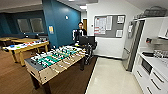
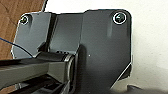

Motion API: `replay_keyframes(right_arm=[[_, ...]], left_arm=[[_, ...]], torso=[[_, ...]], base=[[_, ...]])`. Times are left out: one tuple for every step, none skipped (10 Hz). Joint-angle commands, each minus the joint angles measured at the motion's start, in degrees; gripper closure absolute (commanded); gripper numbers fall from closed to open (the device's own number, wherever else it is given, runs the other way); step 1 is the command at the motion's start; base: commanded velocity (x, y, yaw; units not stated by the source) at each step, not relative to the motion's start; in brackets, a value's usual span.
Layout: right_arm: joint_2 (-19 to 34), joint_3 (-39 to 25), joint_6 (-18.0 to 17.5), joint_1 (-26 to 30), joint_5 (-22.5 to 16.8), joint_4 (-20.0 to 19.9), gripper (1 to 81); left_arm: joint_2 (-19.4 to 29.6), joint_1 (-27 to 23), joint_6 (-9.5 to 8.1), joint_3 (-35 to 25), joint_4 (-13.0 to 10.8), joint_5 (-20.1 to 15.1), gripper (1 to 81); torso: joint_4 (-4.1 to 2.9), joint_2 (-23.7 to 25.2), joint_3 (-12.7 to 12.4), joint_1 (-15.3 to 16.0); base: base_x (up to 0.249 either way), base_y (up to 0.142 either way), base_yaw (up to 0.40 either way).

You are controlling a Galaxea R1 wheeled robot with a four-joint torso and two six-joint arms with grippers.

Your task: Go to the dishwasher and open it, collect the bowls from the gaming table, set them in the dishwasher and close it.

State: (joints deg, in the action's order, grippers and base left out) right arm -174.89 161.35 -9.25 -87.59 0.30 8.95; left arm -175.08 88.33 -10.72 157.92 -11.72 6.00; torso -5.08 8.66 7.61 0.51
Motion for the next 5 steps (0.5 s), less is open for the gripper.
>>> replay_keyframes(right_arm=[[0.21, -0.18, 0.20, 3.34, -3.12, 0.19, 1.0], [0.22, -0.17, 0.12, 3.34, -3.12, 0.19, 1.0], [0.21, -0.17, 0.11, 3.34, -3.12, 0.28, 1.0], [0.21, -0.35, 0.20, 3.25, -3.12, 0.28, 1.0], [0.21, -0.44, 0.20, 3.25, -3.12, 0.37, 1.0]], left_arm=[[-0.01, -2.68, 0.17, -0.06, 0.03, -2.75, 1.0], [0.00, -2.68, 0.17, -0.15, 0.03, -2.75, 1.0], [-0.01, -2.68, 0.17, -0.06, 0.03, -2.75, 1.0], [-0.10, -2.68, 0.17, -0.06, 0.03, -2.75, 1.0], [-0.10, -2.68, 0.17, -0.06, 0.03, -2.75, 1.0]], torso=[[0.00, 0.00, 0.00, 0.00], [0.00, 0.00, 0.00, 0.00], [0.00, 0.00, 0.00, 0.00], [0.00, 0.00, 0.00, 0.00], [0.00, 0.00, 0.00, 0.00]], base=[[0.000, 0.000, 0.355], [0.000, 0.000, 0.355], [0.000, 0.000, 0.355], [0.000, 0.000, 0.354], [0.000, 0.000, 0.354]])
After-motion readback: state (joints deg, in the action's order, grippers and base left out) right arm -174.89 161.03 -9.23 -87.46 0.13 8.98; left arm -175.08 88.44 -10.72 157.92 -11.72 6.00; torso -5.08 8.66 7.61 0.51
